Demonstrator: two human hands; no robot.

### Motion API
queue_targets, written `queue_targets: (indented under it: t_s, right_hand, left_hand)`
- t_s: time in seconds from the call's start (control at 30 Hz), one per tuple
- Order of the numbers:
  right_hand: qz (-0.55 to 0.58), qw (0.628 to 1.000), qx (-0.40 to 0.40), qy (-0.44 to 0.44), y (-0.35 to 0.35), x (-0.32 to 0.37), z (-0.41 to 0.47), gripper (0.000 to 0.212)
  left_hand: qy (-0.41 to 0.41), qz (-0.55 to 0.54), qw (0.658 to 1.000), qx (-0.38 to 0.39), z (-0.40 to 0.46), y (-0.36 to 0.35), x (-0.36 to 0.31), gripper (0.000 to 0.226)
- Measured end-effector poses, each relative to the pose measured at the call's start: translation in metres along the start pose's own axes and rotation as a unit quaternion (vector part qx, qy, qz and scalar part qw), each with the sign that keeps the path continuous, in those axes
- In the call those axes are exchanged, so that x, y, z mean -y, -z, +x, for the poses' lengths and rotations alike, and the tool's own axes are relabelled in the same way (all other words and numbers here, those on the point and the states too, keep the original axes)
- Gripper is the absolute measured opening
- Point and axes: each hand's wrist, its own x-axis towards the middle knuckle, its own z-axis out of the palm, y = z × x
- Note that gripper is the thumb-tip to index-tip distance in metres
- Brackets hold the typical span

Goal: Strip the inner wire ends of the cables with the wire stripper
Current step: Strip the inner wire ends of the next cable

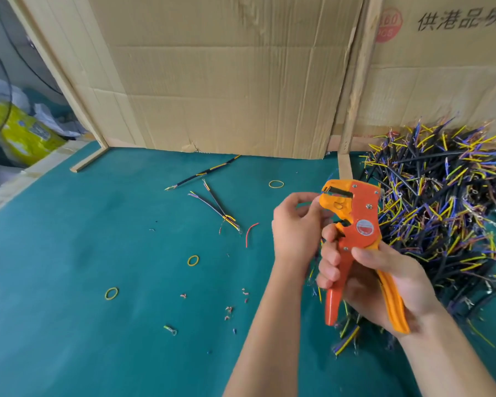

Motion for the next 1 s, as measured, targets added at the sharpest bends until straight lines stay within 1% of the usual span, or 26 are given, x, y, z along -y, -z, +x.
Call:
queue_targets:
  t_s: [0.03, 0.07, 0.1, 0.13, 0.17, 0.23, 0.27, 0.3, 0.33, 0.37, 0.43, 0.5, 0.57, 0.6, 0.67, 0.7, 0.77, 0.8, 0.87, 0.93, 1.0]
  right_hand:
    - [0.0, 1.0, 0.0, 0.003, 0.001, 0.0, 0.0, 0.038]
    - [-0.004, 1.0, -0.009, 0.006, 0.002, 0.001, -0.001, 0.04]
    - [-0.009, 1.0, -0.02, 0.009, 0.003, 0.0, 0.0, 0.043]
    - [-0.014, 0.999, -0.027, 0.012, 0.004, 0.0, 0.0, 0.044]
    - [-0.018, 0.999, -0.032, 0.014, 0.004, 0.0, 0.0, 0.045]
    - [-0.027, 0.999, -0.042, 0.014, 0.003, -0.003, 0.002, 0.046]
    - [-0.029, 0.998, -0.047, 0.012, 0.003, -0.004, 0.003, 0.047]
    - [-0.03, 0.998, -0.05, 0.009, 0.002, -0.006, 0.004, 0.047]
    - [-0.03, 0.998, -0.053, 0.004, 0.001, -0.007, 0.005, 0.048]
    - [-0.033, 0.998, -0.055, -0.002, -0.001, -0.009, 0.006, 0.048]
    - [-0.044, 0.997, -0.062, -0.01, -0.002, -0.012, 0.008, 0.048]
    - [-0.051, 0.996, -0.068, -0.015, -0.003, -0.014, 0.009, 0.048]
    - [-0.057, 0.996, -0.066, -0.022, -0.004, -0.016, 0.01, 0.047]
    - [-0.061, 0.996, -0.066, -0.026, -0.005, -0.017, 0.01, 0.047]
    - [-0.063, 0.995, -0.071, -0.03, -0.005, -0.019, 0.011, 0.046]
    - [-0.063, 0.995, -0.075, -0.03, -0.005, -0.02, 0.012, 0.046]
    - [-0.067, 0.994, -0.084, -0.032, -0.004, -0.022, 0.013, 0.047]
    - [-0.069, 0.993, -0.085, -0.036, -0.005, -0.023, 0.014, 0.048]
    - [-0.074, 0.993, -0.085, -0.039, -0.005, -0.023, 0.014, 0.049]
    - [-0.075, 0.993, -0.087, -0.035, -0.003, -0.023, 0.014, 0.048]
    - [-0.078, 0.992, -0.093, -0.029, -0.003, -0.022, 0.014, 0.049]
  left_hand:
    - [-0.025, 0.062, 0.997, 0.038, 0.01, -0.003, -0.007, 0.01]
    - [-0.058, 0.135, 0.987, 0.067, 0.02, -0.002, -0.013, 0.013]
    - [-0.085, 0.208, 0.972, 0.072, 0.03, 0.004, -0.017, 0.015]
    - [-0.1, 0.275, 0.955, 0.049, 0.041, 0.015, -0.018, 0.019]
    - [-0.097, 0.335, 0.937, 0.006, 0.052, 0.03, -0.017, 0.021]
    - [-0.045, 0.441, 0.892, -0.088, 0.071, 0.067, -0.008, 0.024]
    - [-0.003, 0.488, 0.866, -0.107, 0.077, 0.085, -0.001, 0.027]
    - [0.034, 0.526, 0.843, -0.105, 0.08, 0.1, 0.007, 0.03]
    - [0.053, 0.549, 0.829, -0.094, 0.082, 0.111, 0.015, 0.033]
    - [0.056, 0.556, 0.824, -0.091, 0.083, 0.118, 0.023, 0.037]
    - [0.046, 0.533, 0.837, -0.117, 0.087, 0.127, 0.033, 0.039]
    - [0.055, 0.512, 0.844, -0.149, 0.093, 0.133, 0.034, 0.028]
    - [0.079, 0.53, 0.831, -0.149, 0.098, 0.139, 0.031, 0.015]
    - [0.087, 0.547, 0.821, -0.14, 0.1, 0.141, 0.029, 0.012]
    - [0.093, 0.578, 0.802, -0.116, 0.104, 0.146, 0.024, 0.018]
    - [0.097, 0.585, 0.799, -0.105, 0.107, 0.147, 0.02, 0.021]
    - [0.101, 0.572, 0.808, -0.1, 0.111, 0.15, 0.008, 0.024]
    - [0.094, 0.551, 0.822, -0.107, 0.111, 0.151, 0.002, 0.024]
    - [0.072, 0.465, 0.874, -0.121, 0.103, 0.15, -0.01, 0.02]
    - [0.055, 0.345, 0.931, -0.11, 0.079, 0.142, -0.018, 0.021]
    - [0.032, 0.238, 0.967, -0.081, 0.043, 0.129, -0.02, 0.024]
